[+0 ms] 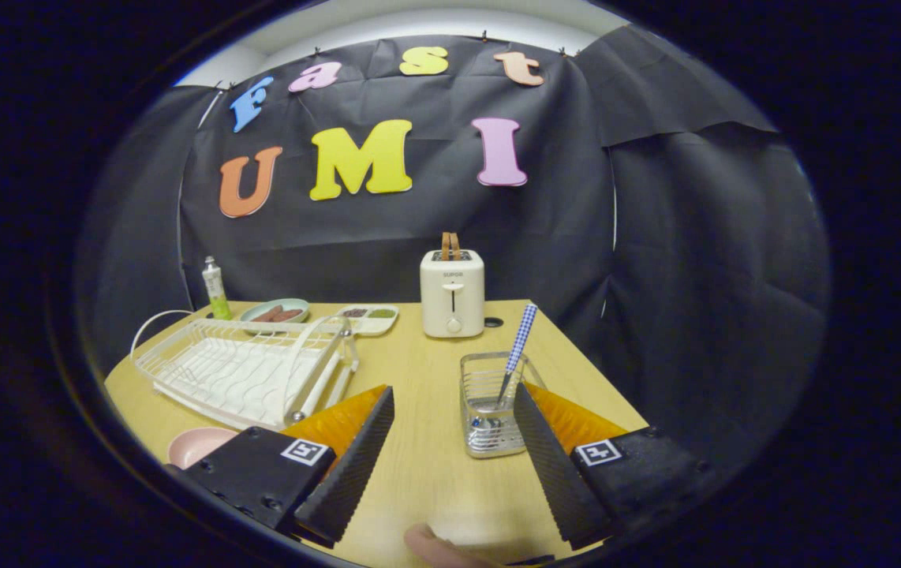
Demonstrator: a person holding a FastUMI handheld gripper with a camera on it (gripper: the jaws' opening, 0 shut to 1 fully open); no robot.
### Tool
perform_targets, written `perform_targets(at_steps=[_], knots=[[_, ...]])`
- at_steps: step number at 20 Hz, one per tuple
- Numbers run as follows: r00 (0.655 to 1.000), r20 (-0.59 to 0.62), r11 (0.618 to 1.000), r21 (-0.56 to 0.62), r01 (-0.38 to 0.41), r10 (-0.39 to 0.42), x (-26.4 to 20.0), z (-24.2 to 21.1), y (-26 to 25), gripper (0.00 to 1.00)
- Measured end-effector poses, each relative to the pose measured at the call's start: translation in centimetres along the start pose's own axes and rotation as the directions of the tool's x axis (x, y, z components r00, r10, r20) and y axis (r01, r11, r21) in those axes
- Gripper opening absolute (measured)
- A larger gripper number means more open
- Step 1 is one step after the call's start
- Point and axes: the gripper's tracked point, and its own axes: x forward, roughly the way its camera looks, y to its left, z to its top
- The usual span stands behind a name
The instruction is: Take the plate from the dish rack, then take the spoon from the basket and place it into the plate.
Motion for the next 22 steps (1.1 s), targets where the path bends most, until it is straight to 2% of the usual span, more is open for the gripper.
perform_targets(at_steps=[3,6,9,12,15,18,20,22], knots=[[0.999,-0.002,0.999,-0.015,0.047,-0.047,2.5,1.0,-3.0,0.99],[1.0,-0.007,0.999,0.035,0.015,-0.014,4.9,2.0,-3.8,0.98],[0.999,-0.002,0.998,0.06,0.036,-0.036,7.9,3.3,-4.5,0.98],[0.997,-0.071,0.992,0.122,0.012,-0.004,10.5,3.6,-4.2,0.93],[0.994,-0.106,0.988,0.15,0.028,-0.012,12.8,3.5,-4.9,0.79],[0.994,-0.106,0.989,0.142,0.036,-0.021,13.6,3.1,-4.9,0.39],[0.996,-0.089,0.987,0.154,0.037,-0.023,13.3,3.4,-5.0,0.2],[0.998,-0.053,0.986,0.166,0.027,-0.018,12.5,4.1,-4.8,0.17]])
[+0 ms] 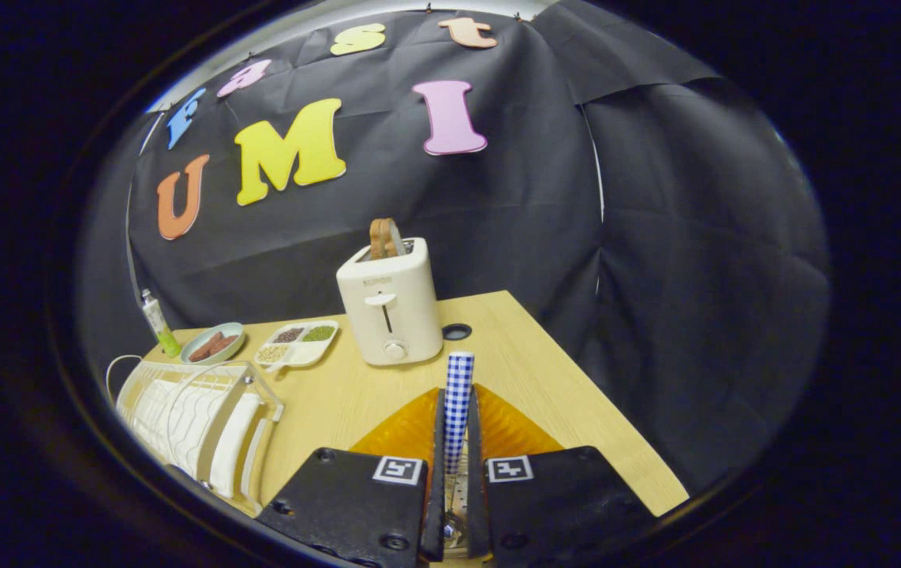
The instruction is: Take the plate from the dish rack, then take the spoon from the basket and place it into the plate.
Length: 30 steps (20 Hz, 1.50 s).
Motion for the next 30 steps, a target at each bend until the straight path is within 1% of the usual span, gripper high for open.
perform_targets(at_steps=[2,4,8,11,14,16,19,21,23,27,29,30], knots=[[0.998,0.052,0.999,-0.047,0.025,-0.023,-0.8,0.7,-0.2,0.15],[0.996,0.085,0.996,-0.079,0.029,-0.022,-2.1,1.4,0.5,0.15],[0.982,0.187,0.997,-0.079,0.017,-0.002,-4.0,3.6,1.7,0.15],[0.963,0.268,0.993,-0.112,0.043,-0.011,-5.4,5.4,2.7,0.15],[0.936,0.351,0.988,-0.139,0.073,-0.02,-8.2,7.2,3.9,0.15],[0.923,0.386,0.986,-0.148,0.072,-0.009,-10.4,7.8,5.3,0.15],[0.906,0.423,0.988,-0.147,0.038,0.028,-14.2,7.4,7.9,0.15],[0.892,0.448,0.986,-0.167,0.022,0.055,-16.9,6.7,9.8,0.15],[0.897,0.428,0.984,-0.173,-0.037,0.109,-19.1,4.8,12.2,0.15],[0.914,0.375,0.978,-0.189,-0.091,0.158,-22.5,0.8,15.8,0.15],[0.906,0.354,0.967,-0.187,-0.172,0.23,-24.3,-1.4,18.7,0.15],[0.907,0.341,0.964,-0.185,-0.193,0.248,-25.0,-2.6,19.8,0.15]])
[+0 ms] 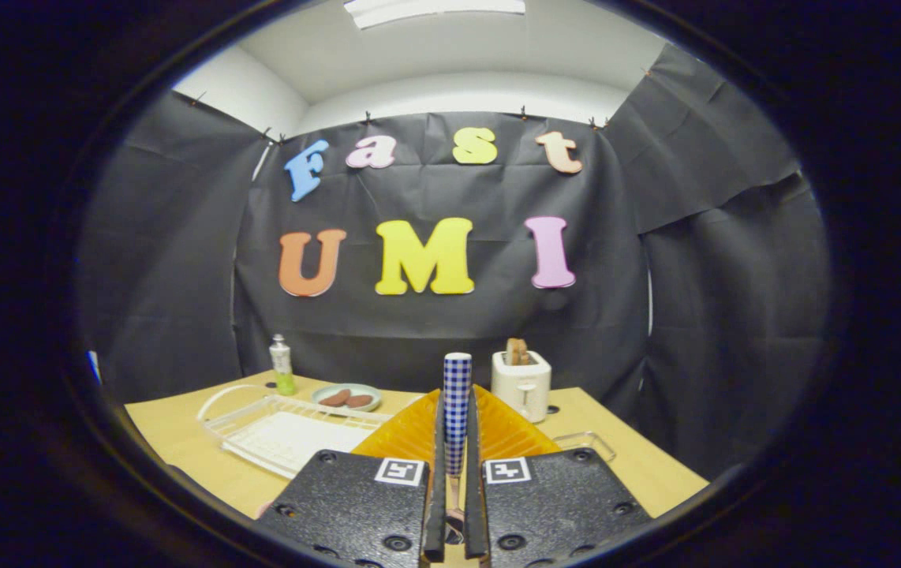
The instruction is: Take the plate from the dish rack, then take the spoon from the basket and place it into the plate.
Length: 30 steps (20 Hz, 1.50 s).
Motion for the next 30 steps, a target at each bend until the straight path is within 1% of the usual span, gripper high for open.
perform_targets(at_steps=[3,7,11,17,21,25,27,28,29,30], knots=[[0.998,-0.026,0.998,0.043,-0.056,0.057,-1.9,-2.0,3.1,0.15],[0.995,-0.046,0.99,0.12,-0.08,0.086,-2.7,-3.9,6.2,0.15],[0.995,-0.056,0.99,0.123,-0.075,0.083,-2.4,-5.8,8.5,0.15],[0.998,-0.013,0.994,0.087,-0.063,0.065,-1.7,-9.3,10.9,0.17],[0.997,-0.042,0.996,0.071,-0.054,0.057,-1.2,-11.7,11.0,0.18],[0.999,-0.029,0.997,0.071,-0.026,0.028,-1.6,-11.1,9.4,0.2],[0.999,-0.05,0.998,0.061,0.002,0.001,-1.8,-11.1,8.2,0.23],[0.998,-0.066,0.998,0.054,0.016,-0.012,-2.0,-11.0,7.6,0.29],[0.997,-0.081,0.998,0.052,0.024,-0.02,-2.2,-11.0,7.1,0.32],[0.996,-0.09,0.998,0.059,0.033,-0.027,-2.5,-10.8,6.6,0.4]])
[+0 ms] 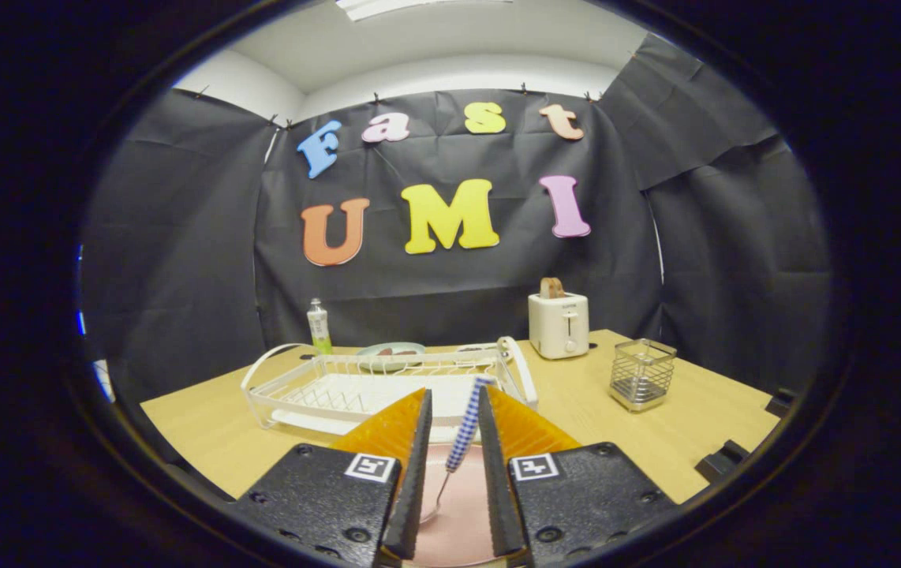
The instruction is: Take the plate from the dish rack, then take the spoon from the basket and place it into the plate.
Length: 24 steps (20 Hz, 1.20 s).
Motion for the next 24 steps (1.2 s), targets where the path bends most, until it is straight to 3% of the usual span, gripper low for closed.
perform_targets(at_steps=[6,12,24], knots=[[1.0,0.027,1.0,0.003,-0.016,0.016,-2.1,3.2,-1.6,0.79],[0.997,0.083,0.999,-0.037,-0.002,0.005,-5.6,6.6,-2.0,0.99],[0.991,0.133,0.999,-0.029,0.014,-0.01,-13.4,12.9,-3.0,1.0]])
